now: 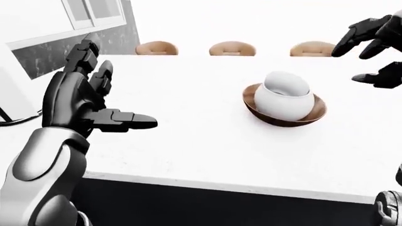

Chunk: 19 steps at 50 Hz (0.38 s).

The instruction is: Stack the bowls from largest to smallest.

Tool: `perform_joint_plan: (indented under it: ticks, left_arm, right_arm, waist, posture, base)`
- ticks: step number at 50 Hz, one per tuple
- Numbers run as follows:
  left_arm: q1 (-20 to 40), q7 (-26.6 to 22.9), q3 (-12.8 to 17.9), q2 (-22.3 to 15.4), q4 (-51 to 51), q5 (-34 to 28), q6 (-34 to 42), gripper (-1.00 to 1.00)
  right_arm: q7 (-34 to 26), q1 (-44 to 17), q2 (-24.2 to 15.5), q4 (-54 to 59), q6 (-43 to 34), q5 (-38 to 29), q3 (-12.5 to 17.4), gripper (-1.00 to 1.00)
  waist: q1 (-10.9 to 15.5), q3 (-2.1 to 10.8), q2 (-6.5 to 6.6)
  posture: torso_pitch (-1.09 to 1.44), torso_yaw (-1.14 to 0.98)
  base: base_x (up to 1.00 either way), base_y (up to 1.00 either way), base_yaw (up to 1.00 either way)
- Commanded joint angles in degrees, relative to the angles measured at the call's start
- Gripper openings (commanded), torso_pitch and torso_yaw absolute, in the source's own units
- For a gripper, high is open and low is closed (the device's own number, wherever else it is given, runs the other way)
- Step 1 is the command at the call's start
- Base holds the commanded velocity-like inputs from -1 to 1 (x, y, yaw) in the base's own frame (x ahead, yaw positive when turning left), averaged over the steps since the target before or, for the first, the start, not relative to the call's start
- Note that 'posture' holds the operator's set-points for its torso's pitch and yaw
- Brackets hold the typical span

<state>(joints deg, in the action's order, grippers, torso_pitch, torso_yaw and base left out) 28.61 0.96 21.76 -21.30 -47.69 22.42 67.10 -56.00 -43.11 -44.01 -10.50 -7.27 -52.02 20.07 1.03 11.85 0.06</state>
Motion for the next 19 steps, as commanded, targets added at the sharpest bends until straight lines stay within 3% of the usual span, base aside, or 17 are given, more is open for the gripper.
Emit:
perform_joint_plan:
  ticks: [1, 4, 7, 8, 10, 12, 16, 19]
  left_arm:
    - [1.92, 0.51, 0.68, -0.79, -0.88, 0.84, -0.75, 1.0]
    - [2.98, 1.22, 2.5, -1.85, -1.96, 2.85, 1.52, 1.0]
    - [3.08, 1.52, 4.39, -3.42, -2.52, 4.55, 2.74, 1.0]
    - [3.26, 1.83, 5.17, -3.8, -2.54, 5.18, 3.15, 1.0]
    - [3.45, 2.56, 6.8, -4.32, -2.9, 6.9, 3.9, 1.0]
    - [2.49, 3.17, 8.08, -4.81, -3.14, 8.42, 3.5, 1.0]
    - [-0.98, 3.81, 10.27, -5.94, -2.84, 10.73, 0.74, 1.0]
    - [-2.73, 5.02, 12.25, -7.21, -3.37, 12.54, -0.29, 1.0]
  right_arm:
    - [-0.66, 0.96, -3.6, -5.26, -1.39, 5.19, 3.68, -0.02]
    - [-0.23, 6.51, -8.48, -9.91, -2.8, 10.94, 9.86, 0.12]
    - [0.24, 14.3, -12.1, -14.18, -3.61, 17.33, 18.92, 0.46]
    - [0.29, 17.08, -13.0, -15.58, -3.54, 20.05, 23.24, 0.62]
    - [0.08, 21.63, -13.8, -18.32, -4.43, 23.97, 28.94, 0.98]
    - [0.06, 25.09, -14.07, -19.32, -4.69, 27.48, 34.78, 1.0]
    - [-0.59, 32.34, -9.89, -22.5, -1.6, 32.07, 44.74, 1.0]
    - [0.54, 35.21, -7.5, -23.08, 0.09, 33.86, 47.77, 1.0]
  waist:
    - [-0.1, 0.8, -0.39]
    - [-0.15, 0.64, -0.48]
    - [-0.36, 0.49, -0.68]
    - [-0.42, 0.45, -0.8]
    - [-0.48, 0.29, -1.03]
    - [-0.56, 0.11, -1.14]
    - [-0.9, -0.05, -1.17]
    - [-1.1, 0.03, -1.14]
  posture:
    - [-0.3, 0.0]
    - [-0.3, 0.0]
    - [-0.3, 0.0]
    - [-0.3, 0.0]
    - [-0.3, 0.0]
    - [-0.3, 0.0]
    - [-0.3, 0.0]
    - [-0.3, 0.0]
  base:
    - [0.0, 0.0, 0.0]
    - [0.0, 0.0, 0.0]
    - [0.0, 0.0, 0.0]
    - [0.0, 0.0, 0.0]
    - [0.0, 0.0, 0.0]
    - [0.0, 0.0, 0.0]
    - [0.0, 0.0, 0.0]
    - [0.0, 0.0, 0.0]
